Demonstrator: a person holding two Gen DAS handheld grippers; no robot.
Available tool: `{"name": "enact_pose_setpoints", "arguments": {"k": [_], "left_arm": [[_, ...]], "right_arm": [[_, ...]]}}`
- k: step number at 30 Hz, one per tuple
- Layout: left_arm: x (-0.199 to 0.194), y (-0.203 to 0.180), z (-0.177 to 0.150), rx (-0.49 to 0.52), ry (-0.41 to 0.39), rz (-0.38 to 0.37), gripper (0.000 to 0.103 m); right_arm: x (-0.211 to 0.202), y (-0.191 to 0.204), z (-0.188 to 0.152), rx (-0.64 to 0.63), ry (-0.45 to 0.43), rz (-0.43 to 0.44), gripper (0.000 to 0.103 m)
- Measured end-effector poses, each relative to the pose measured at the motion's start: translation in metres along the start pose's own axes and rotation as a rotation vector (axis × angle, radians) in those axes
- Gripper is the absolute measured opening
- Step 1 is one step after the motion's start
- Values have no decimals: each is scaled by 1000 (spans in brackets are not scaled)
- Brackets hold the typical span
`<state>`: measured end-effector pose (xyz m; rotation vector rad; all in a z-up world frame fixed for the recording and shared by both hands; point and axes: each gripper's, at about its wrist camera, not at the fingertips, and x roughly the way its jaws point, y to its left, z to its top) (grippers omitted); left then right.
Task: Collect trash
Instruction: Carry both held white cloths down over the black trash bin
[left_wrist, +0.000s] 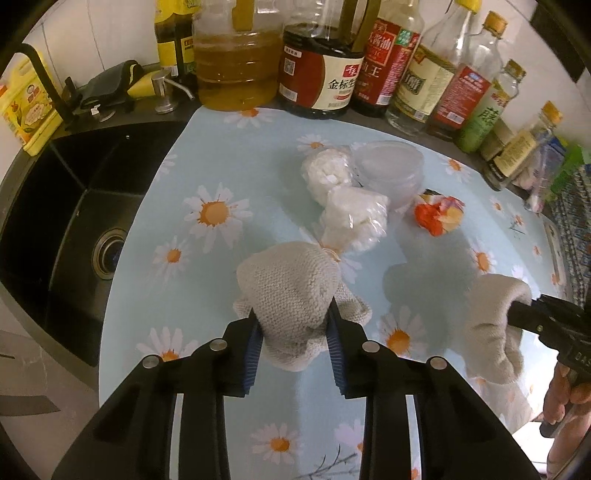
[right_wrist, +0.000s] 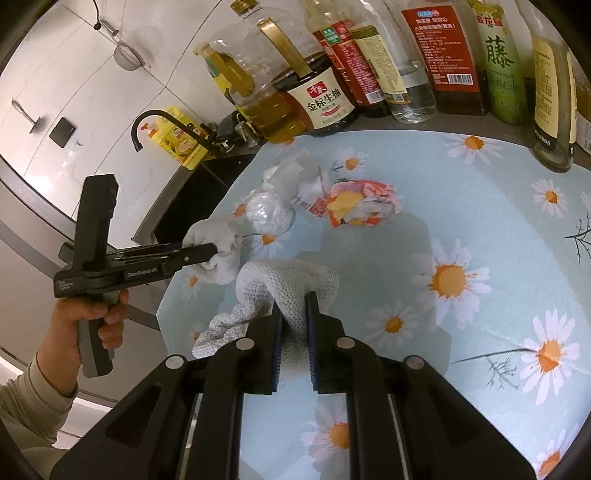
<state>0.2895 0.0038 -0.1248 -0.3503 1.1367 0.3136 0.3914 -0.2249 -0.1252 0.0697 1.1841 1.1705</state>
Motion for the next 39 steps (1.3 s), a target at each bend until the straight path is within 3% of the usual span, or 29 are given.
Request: {"name": "enact_pose_setpoints", "arguments": {"k": [21, 30, 39], "left_arm": [[-69, 46, -106, 147, -53, -189, 30], [-78, 74, -153, 171, -27, -262, 30], [-75, 101, -194, 162, 20, -311, 30]], "right_arm": [[29, 127, -77, 7, -4, -133, 13], [38, 176, -116, 19, 1, -168, 13], [64, 202, -154, 25, 68, -184, 14]]}}
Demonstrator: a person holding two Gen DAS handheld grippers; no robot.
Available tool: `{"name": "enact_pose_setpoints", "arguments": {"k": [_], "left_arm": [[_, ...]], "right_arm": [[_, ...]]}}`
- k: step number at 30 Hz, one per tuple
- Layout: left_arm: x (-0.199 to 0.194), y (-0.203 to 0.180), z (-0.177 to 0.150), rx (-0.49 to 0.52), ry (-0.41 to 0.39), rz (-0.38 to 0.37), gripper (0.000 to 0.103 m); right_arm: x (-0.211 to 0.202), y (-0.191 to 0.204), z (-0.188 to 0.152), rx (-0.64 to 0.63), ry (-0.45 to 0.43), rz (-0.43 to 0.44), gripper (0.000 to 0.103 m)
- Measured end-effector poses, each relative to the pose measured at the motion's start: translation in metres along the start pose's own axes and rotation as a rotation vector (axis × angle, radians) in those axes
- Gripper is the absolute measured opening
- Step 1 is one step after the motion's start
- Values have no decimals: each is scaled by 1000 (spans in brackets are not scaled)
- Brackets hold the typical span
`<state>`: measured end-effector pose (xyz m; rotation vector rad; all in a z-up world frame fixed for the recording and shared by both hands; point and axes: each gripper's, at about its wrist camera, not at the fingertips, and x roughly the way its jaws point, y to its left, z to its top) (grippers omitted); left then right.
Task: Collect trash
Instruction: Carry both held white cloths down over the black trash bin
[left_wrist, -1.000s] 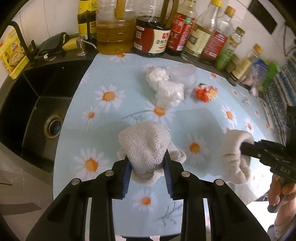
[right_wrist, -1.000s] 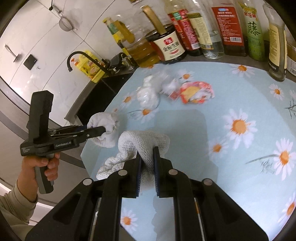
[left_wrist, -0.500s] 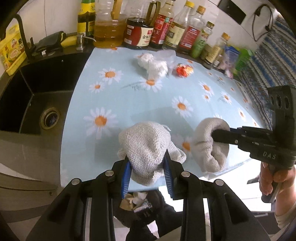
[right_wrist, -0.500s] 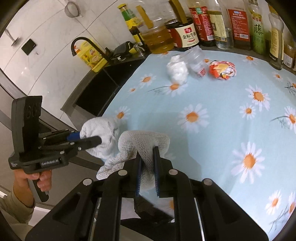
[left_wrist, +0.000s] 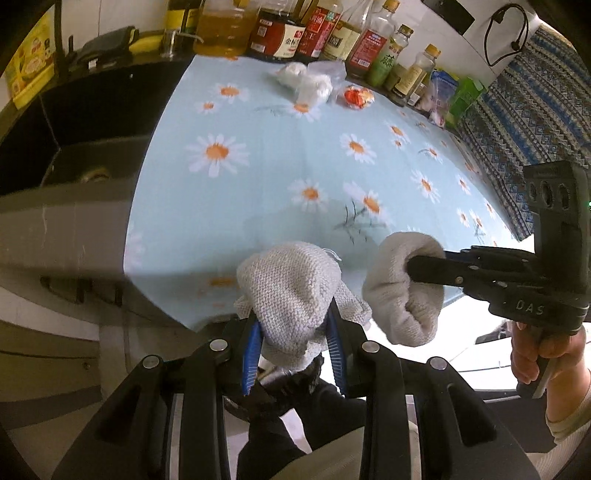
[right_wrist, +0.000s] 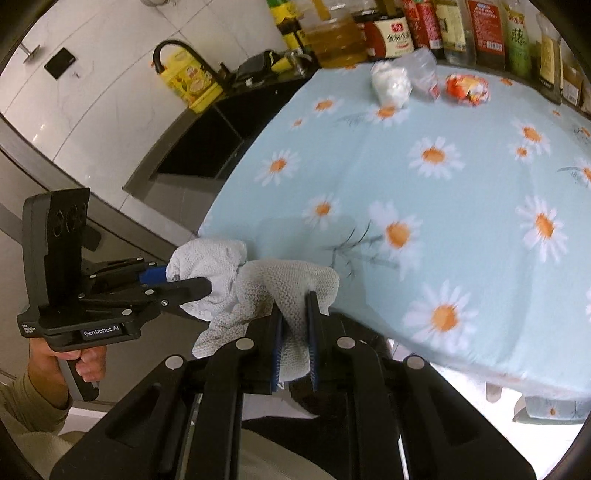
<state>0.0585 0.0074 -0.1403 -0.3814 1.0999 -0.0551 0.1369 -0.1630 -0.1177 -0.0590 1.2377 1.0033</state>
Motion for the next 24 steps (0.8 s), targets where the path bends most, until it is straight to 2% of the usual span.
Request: {"name": "enact_pose_setpoints", "arguments": {"k": [11, 24], "left_arm": [[20, 15, -34, -39, 77, -16, 30], [58, 31, -58, -54, 185, 5, 30]], "right_arm": [[37, 3, -37, 34, 119, -23, 14], [69, -8, -55, 89, 183, -57, 14]]}}
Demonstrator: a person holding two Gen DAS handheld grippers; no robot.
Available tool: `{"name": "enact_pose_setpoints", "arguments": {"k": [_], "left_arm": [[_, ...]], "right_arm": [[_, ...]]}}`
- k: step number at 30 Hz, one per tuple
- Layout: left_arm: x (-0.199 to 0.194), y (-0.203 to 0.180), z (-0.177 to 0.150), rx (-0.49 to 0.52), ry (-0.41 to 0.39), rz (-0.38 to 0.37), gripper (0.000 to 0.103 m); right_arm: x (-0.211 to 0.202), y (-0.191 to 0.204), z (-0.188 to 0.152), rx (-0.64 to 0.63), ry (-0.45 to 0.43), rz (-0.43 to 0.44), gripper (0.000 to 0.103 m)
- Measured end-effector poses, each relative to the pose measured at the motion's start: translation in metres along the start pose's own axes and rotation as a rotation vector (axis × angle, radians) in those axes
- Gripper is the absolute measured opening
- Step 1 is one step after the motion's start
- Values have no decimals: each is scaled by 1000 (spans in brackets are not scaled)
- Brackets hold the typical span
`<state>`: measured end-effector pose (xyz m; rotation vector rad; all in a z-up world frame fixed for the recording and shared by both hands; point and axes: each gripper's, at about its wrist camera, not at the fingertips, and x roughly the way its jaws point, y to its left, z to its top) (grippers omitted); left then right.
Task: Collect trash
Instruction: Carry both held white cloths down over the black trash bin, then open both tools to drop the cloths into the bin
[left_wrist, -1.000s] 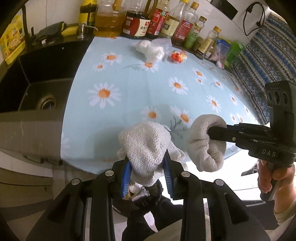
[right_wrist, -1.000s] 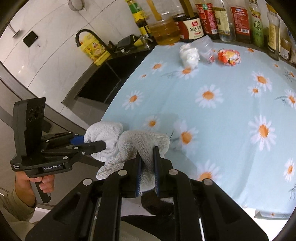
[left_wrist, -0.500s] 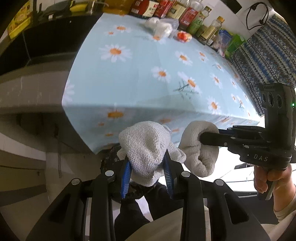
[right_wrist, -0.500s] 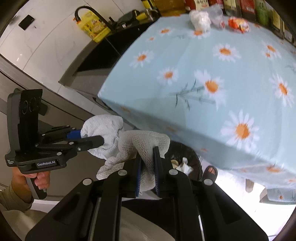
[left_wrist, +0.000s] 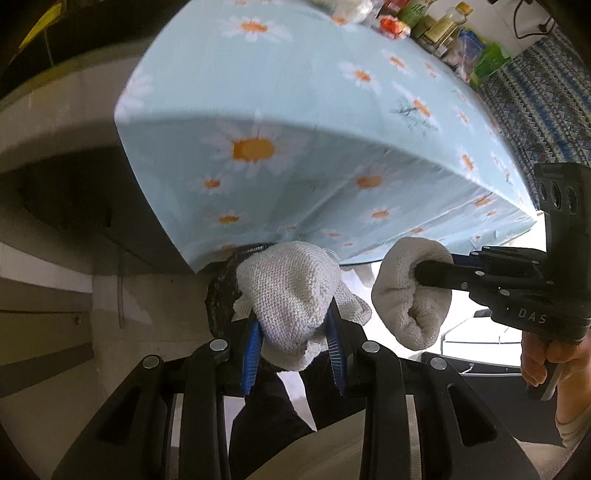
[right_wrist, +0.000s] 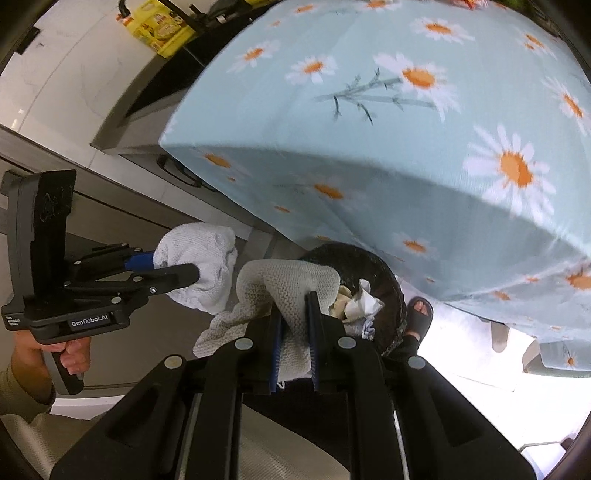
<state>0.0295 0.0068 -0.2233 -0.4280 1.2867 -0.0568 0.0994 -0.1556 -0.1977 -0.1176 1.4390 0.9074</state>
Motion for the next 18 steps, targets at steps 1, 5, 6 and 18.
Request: {"name": "enact_pose_setpoints", "arguments": {"k": [1, 5, 6, 18], "left_arm": [[3, 1, -1, 1, 9, 0, 30], [18, 5, -6, -5, 51, -3, 30], [22, 5, -7, -6, 63, -6, 30], [35, 12, -2, -45, 104, -23, 34]], "right_arm": [[3, 1, 1, 3, 5, -2, 14], [14, 0, -2, -3, 18, -22, 14], [17, 0, -3, -5, 22, -25, 14], [31, -11, -1, 11, 55, -18, 18]]}}
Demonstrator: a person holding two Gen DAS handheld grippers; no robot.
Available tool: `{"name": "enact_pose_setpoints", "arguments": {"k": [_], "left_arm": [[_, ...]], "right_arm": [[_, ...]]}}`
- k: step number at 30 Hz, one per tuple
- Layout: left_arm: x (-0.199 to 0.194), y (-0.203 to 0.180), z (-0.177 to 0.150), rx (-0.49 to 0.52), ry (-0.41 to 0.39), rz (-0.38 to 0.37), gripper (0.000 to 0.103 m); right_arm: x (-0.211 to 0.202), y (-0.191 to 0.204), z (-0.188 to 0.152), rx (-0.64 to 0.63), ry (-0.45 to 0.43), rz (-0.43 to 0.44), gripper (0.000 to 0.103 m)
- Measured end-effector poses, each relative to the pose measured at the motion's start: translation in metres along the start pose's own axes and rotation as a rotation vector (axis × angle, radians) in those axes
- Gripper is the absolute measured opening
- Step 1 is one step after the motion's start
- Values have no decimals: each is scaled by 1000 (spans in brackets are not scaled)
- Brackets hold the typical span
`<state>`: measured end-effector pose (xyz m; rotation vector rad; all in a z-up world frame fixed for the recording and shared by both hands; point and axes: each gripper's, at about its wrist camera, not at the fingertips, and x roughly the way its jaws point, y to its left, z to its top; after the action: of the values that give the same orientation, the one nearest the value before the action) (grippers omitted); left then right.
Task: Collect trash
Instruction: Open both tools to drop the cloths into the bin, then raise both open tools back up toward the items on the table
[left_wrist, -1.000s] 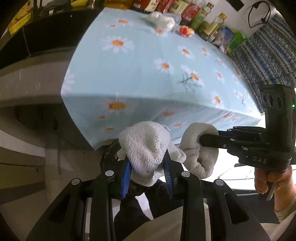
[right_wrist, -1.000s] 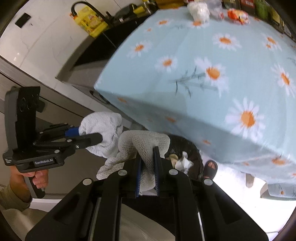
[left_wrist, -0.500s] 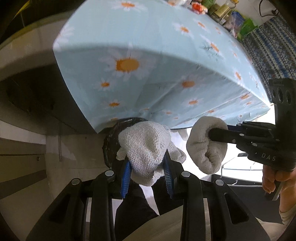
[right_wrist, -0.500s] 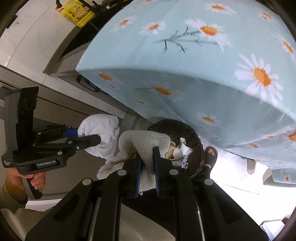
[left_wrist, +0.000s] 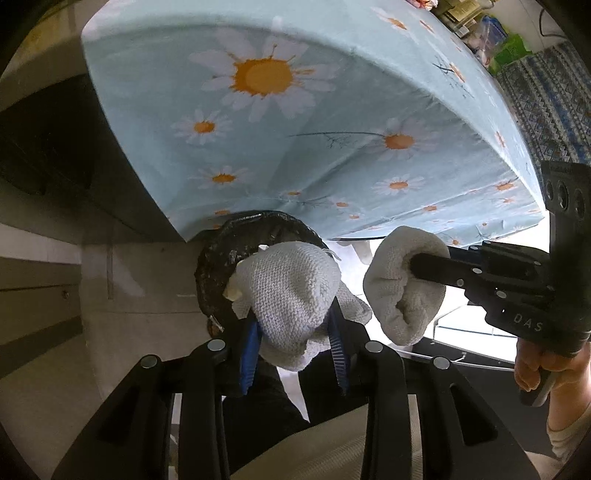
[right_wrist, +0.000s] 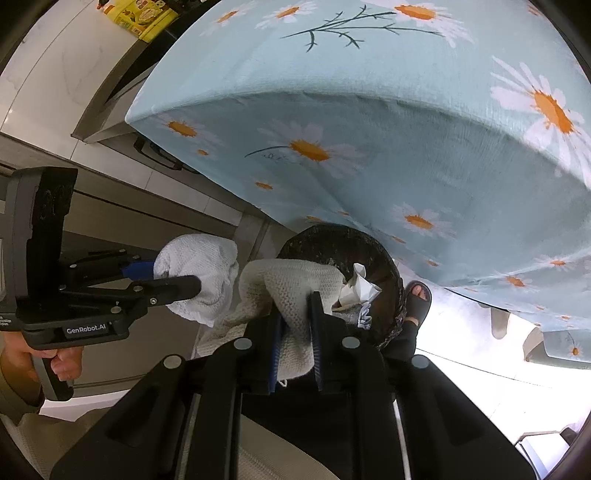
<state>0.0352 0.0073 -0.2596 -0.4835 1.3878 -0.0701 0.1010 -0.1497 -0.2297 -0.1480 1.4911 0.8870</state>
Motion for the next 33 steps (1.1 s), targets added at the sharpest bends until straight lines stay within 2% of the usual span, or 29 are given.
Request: {"name": "enact_pose_setpoints", "arguments": {"k": [2, 3, 4, 5, 7, 21, 25, 27, 33], "left_arm": [[1, 0, 2, -8, -1, 7, 36], [2, 0, 3, -15, 2, 14, 45], [5, 3, 4, -34, 6, 22, 57], [6, 3, 5, -44, 12, 20, 58], [10, 5, 6, -60, 29, 2, 58], [6, 7, 3, -71, 17, 20, 58], [0, 5, 2, -69, 1, 18, 58], [-7, 2, 3, -60, -12, 17, 58], [-35, -8, 7, -18, -76, 22, 58]], "right_arm": [[0, -1, 1, 3, 8, 12, 25], [0, -2, 1, 8, 7, 14, 34], [0, -4, 1, 16, 7, 13, 37], [1, -6, 1, 19, 12, 13, 37], [1, -8, 0, 28, 16, 9, 37], [-6, -21, -1, 56, 7, 15, 37], [-14, -19, -1, 51, -9, 3, 38], [-22, -16, 0, 46, -26, -3, 42], [-46, -10, 5, 36, -78, -4, 42]]}}
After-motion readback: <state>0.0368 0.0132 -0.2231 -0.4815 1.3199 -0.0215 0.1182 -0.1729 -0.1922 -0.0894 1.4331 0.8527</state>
